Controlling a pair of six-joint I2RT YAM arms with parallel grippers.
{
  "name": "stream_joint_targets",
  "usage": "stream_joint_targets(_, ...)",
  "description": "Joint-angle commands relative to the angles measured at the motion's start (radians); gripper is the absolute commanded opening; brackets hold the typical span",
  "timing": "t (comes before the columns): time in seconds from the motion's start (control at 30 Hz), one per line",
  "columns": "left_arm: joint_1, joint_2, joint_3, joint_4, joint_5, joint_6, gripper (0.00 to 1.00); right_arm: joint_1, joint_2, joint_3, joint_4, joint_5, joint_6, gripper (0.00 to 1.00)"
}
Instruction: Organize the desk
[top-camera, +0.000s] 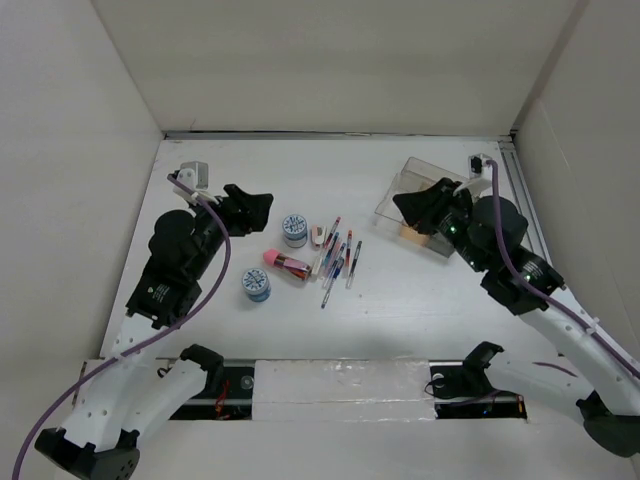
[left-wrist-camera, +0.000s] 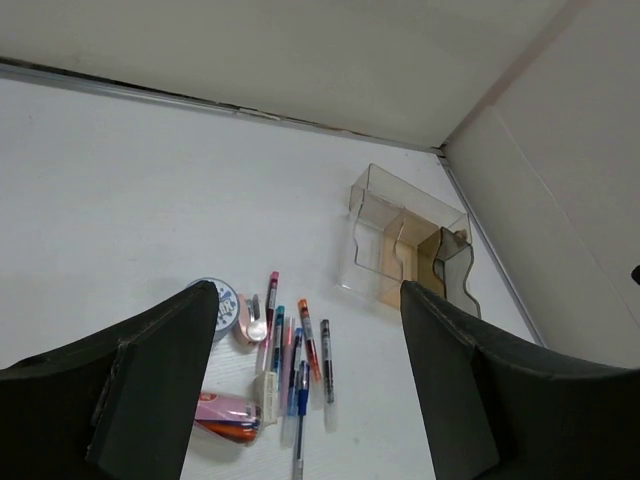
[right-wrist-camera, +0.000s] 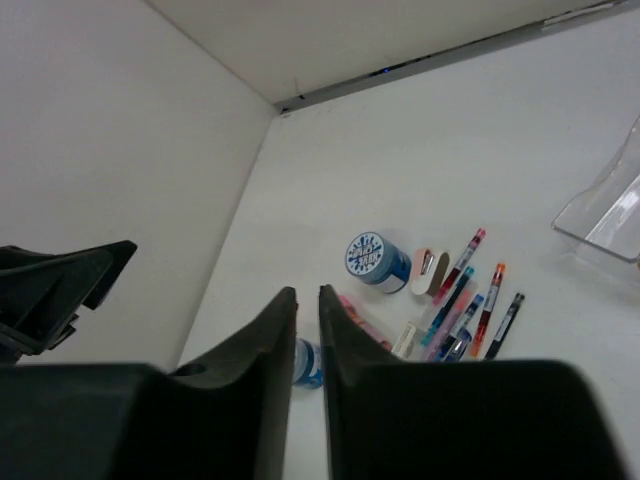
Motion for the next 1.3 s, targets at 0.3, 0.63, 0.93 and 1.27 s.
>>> stream_joint_targets(0.3,0.005,-0.068,-0.041,0.116,-0.048,0.053,0.63,0.118,0.155,-0.025,-0.01,0.03,0.018,0.0)
stream_joint_targets(0.63,0.005,-0.056,-0.048,0.117,-0.05,0.047,0.11,0.195,0.258,-0.068,-0.065,0.083,0.051,0.0)
stream_joint_targets(0.93,0.005,-0.007,-0.039,0.119,-0.042,0.037,0.32,0.195,0.543,-0.061,0.131,-0.002,0.061,0.67)
stream_joint_targets(1.27,0.005,-0.042,-0.03,0.091,-0.15,0.027,0.48,0.195,0.953,0.295,0.162,0.05,-0.059,0.78)
